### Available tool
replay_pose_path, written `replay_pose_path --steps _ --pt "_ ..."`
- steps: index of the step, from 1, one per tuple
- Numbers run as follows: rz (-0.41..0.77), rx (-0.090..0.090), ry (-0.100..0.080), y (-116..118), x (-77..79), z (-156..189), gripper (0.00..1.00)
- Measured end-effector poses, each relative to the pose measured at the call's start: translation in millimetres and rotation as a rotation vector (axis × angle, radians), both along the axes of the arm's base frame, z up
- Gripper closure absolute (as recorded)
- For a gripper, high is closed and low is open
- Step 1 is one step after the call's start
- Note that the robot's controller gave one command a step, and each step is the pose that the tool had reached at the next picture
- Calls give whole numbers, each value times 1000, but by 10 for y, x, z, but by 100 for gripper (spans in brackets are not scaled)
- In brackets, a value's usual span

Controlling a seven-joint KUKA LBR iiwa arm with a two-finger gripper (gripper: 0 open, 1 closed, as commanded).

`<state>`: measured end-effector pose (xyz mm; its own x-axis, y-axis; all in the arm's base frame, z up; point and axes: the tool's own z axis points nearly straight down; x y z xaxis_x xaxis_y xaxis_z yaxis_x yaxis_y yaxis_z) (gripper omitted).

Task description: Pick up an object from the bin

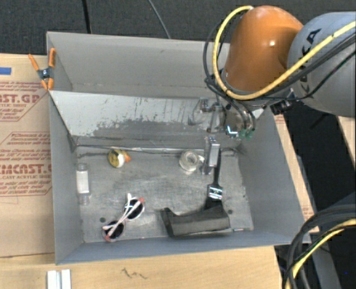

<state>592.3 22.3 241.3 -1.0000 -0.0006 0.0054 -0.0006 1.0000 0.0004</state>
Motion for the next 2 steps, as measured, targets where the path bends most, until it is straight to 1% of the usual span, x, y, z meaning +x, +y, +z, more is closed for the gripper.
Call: replay_pose_path --steps 1,2 --pt "0 0 -8 0 13 51 0" --pt "18 0 -13 1 -143 -460 0"
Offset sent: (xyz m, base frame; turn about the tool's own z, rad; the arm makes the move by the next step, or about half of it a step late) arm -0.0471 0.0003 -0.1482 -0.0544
